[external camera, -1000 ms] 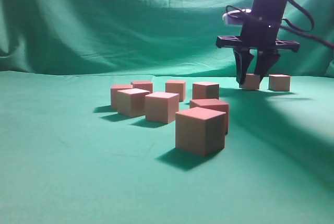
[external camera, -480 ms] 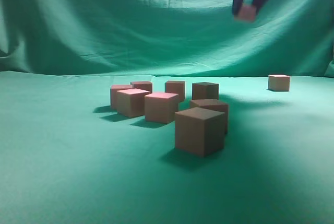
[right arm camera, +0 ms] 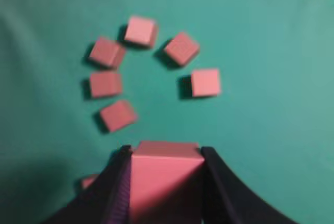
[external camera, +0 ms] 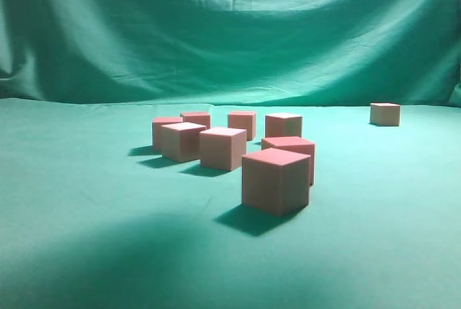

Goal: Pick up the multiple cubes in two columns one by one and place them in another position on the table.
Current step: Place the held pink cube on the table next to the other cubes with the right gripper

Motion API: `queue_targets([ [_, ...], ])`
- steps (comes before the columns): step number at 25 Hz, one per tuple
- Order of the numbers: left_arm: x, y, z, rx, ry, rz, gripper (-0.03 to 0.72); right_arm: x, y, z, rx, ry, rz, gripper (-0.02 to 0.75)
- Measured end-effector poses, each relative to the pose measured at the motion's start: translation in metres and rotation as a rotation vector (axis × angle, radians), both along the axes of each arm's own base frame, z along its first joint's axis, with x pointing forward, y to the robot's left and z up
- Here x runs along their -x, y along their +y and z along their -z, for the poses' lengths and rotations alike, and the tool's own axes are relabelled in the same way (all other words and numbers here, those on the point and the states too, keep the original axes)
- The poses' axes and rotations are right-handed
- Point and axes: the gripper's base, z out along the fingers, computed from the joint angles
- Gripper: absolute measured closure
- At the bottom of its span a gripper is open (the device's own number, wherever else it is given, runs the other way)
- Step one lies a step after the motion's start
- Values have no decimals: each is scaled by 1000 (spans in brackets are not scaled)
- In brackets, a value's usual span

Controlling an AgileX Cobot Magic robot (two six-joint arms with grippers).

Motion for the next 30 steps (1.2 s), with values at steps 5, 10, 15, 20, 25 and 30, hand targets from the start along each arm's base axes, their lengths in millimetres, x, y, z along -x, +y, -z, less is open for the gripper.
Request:
queue_targets([
  [5,0,0,0,0,0,0,688,67,37,44,74,42,-298,458],
  [10,0,0,0,0,0,0,688,113,73,85,121,24,-575,458],
  [15,0,0,0,0,0,0,688,129,106,116,139,-3,-718,458],
  [20,0,0,0,0,0,0,688,122,120,147,171,-18,-733,458],
  [25,0,0,0,0,0,0,688,114,124,159,200,-69,-747,458],
  [30,0,0,0,0,0,0,688,110,126,172,239,-77,-764,458],
])
